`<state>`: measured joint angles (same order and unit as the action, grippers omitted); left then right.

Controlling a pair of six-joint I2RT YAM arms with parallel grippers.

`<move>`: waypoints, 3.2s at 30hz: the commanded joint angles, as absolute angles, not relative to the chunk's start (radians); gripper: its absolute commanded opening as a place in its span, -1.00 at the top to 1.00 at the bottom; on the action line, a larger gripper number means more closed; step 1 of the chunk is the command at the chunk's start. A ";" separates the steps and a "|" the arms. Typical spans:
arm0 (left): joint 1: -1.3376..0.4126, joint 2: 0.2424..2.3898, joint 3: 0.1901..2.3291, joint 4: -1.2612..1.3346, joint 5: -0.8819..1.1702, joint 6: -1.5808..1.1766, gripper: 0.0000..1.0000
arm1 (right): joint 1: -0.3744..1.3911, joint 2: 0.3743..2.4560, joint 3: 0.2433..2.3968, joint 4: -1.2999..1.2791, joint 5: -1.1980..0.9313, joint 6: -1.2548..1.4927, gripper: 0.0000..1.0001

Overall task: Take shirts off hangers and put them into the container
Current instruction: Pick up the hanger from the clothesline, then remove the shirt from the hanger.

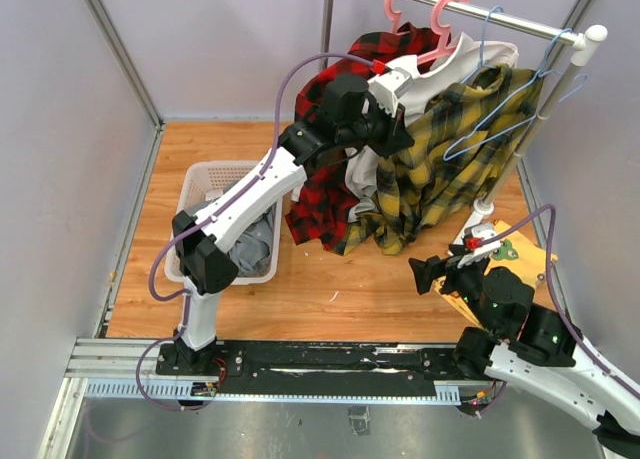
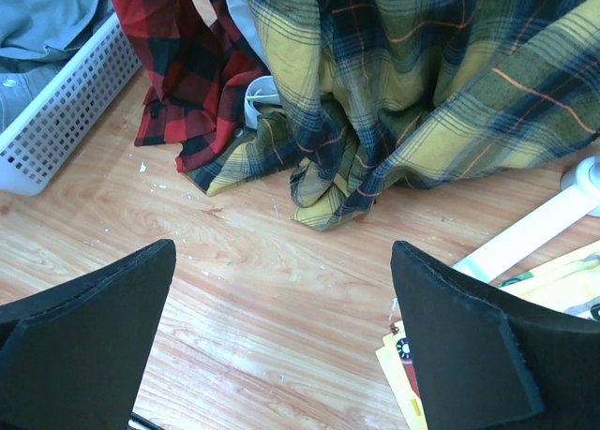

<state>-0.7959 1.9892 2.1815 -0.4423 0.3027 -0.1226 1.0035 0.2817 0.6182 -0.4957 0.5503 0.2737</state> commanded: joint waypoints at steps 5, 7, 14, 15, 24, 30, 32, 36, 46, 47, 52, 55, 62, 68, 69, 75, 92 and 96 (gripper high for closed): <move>-0.795 1.903 2.197 -0.189 0.306 -0.172 0.99 | 0.994 0.169 0.652 -0.562 0.621 0.350 -0.97; -0.795 1.906 2.218 -0.170 0.292 -0.172 0.99 | 0.994 0.151 0.655 -0.564 0.635 0.355 -0.97; -0.795 1.811 2.063 -0.013 0.289 -0.142 0.99 | 0.994 0.148 0.649 -0.566 0.639 0.346 -0.97; -0.795 1.786 2.017 0.035 0.303 -0.143 0.99 | 0.994 0.152 0.648 -0.566 0.646 0.345 -0.97; -0.795 1.614 1.692 0.275 0.276 -0.136 0.99 | 0.994 0.189 0.634 -0.527 0.688 0.273 -0.97; -0.795 1.576 1.606 0.315 0.241 -0.142 0.99 | 0.994 0.200 0.618 -0.514 0.673 0.278 -0.97; -0.795 1.556 1.572 0.334 0.203 -0.155 0.99 | 0.994 0.199 0.614 -0.515 0.669 0.280 -0.96; -0.795 1.496 1.484 0.340 0.138 -0.178 0.99 | 0.994 0.190 0.625 -0.526 0.664 0.293 -0.97; -0.795 1.234 1.128 0.391 0.108 -0.179 0.99 | 0.995 0.174 0.617 -0.526 0.666 0.292 -0.97; -0.795 1.202 1.091 0.395 0.098 -0.187 0.99 | 0.994 0.177 0.619 -0.526 0.663 0.293 -0.97; -0.795 1.043 0.920 0.383 0.120 -0.220 0.99 | 0.994 0.182 0.615 -0.529 0.635 0.309 -0.97; -0.795 0.939 0.806 0.409 0.144 -0.259 0.99 | 0.994 0.185 0.609 -0.519 0.639 0.301 -0.97; -0.795 0.761 0.679 0.340 0.130 -0.317 0.99 | 0.995 0.222 0.606 -0.496 0.635 0.291 -0.97; -0.795 0.614 0.466 0.299 0.110 -0.448 0.99 | 0.994 0.233 0.598 -0.450 0.631 0.281 -0.97; -0.795 0.577 0.418 0.336 0.120 -0.481 0.99 | 0.994 0.232 0.595 -0.443 0.624 0.279 -0.97; -0.795 0.474 0.374 0.301 0.182 -0.506 0.99 | 0.994 0.258 0.583 -0.408 0.604 0.261 -0.97; -0.795 0.512 0.473 -0.009 0.288 -0.540 0.99 | 0.994 0.383 0.596 -0.268 0.429 0.271 -0.98; -0.795 0.502 0.476 -0.041 0.326 -0.549 0.99 | 0.994 0.421 0.612 -0.221 0.386 0.290 -0.99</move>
<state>-0.7948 0.5236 0.4637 -0.0380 0.2646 -0.5358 1.0035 0.3935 0.5930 -0.3019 0.4450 0.2661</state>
